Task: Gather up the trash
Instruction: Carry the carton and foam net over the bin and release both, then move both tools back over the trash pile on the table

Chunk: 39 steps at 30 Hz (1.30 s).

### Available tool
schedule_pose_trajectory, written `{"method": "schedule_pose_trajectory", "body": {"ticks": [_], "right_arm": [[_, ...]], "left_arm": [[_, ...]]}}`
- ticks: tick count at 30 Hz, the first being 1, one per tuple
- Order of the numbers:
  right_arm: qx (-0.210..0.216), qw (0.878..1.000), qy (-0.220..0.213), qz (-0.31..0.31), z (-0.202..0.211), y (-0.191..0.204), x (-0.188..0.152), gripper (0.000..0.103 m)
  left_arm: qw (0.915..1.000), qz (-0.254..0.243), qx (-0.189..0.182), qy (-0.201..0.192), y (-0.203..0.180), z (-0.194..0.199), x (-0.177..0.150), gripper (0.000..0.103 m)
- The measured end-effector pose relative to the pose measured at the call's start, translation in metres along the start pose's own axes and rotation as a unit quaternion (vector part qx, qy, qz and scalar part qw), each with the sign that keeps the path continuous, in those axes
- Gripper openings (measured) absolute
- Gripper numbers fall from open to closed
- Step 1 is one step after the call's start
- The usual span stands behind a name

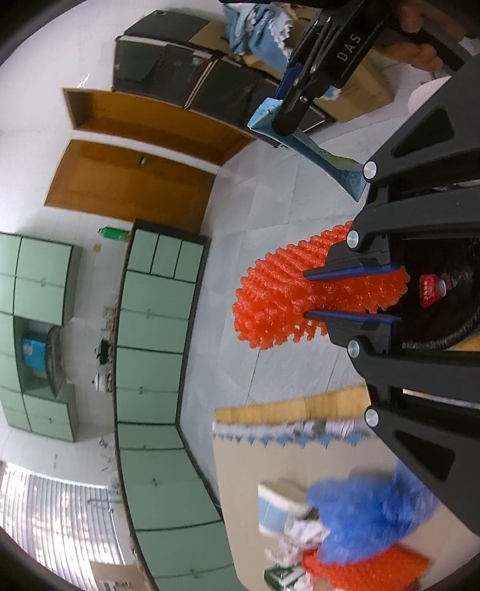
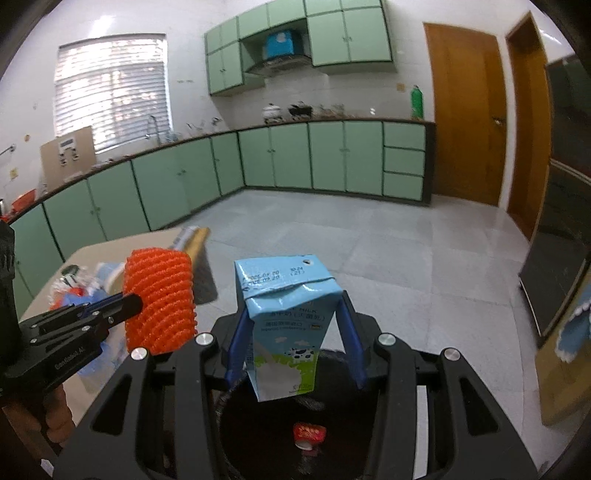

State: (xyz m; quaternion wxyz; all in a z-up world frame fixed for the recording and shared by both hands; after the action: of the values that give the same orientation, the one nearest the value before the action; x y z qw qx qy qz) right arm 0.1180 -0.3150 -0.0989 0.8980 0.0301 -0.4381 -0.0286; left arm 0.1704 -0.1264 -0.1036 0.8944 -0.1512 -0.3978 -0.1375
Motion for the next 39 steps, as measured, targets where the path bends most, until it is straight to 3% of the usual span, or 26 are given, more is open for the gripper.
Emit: {"method": "schedule_pose_trajectory", "body": {"ticks": [13,20,22,25,28,35,39], "right_arm": [[-0.025,0.998,0.045,-0.024,-0.039,-0.023,-0.033,0.046],[-0.044,0.997,0.054,-0.037,-0.048,-0.032,-0.040,0.065],[-0.046,0.997,0.049,-0.039,-0.046,-0.030,-0.039,0.072],[-0.059,0.997,0.030,-0.040,-0.039,-0.026,-0.036,0.090],[-0.064,0.997,0.006,-0.039,-0.030,-0.017,-0.028,0.096],[-0.024,0.999,-0.018,-0.031,-0.021,0.021,-0.010,0.097],[0.011,0.999,-0.027,-0.023,-0.021,0.055,0.000,0.098]], "left_arm": [[0.9989,-0.010,-0.019,0.041,-0.022,-0.050,-0.013,0.022],[0.9982,0.006,-0.031,0.051,-0.014,-0.056,-0.013,0.055],[0.9985,0.012,-0.029,0.046,-0.008,-0.050,-0.011,0.057],[0.9994,0.016,-0.013,0.029,0.002,-0.037,-0.006,0.066],[0.9997,0.021,0.010,0.007,0.015,-0.017,-0.001,0.073],[0.9953,0.041,0.074,-0.046,0.057,0.043,0.006,0.080],[0.9885,0.057,0.124,-0.066,0.094,0.078,-0.001,0.081]]}}
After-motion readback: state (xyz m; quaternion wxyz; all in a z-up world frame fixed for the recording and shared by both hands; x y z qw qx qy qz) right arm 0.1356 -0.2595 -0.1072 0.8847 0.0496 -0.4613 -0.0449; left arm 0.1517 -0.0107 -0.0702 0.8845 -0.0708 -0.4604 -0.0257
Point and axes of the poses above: each gripper's, at about its wrist camera, not at the fingertips, and z roughly against the way its jaws point, y to its left, x to its top, the point moved 3 cm from there along -z, roughly the way its jaws point, and after that the axes turned 8 degrees about y, right-handed, at the moved point
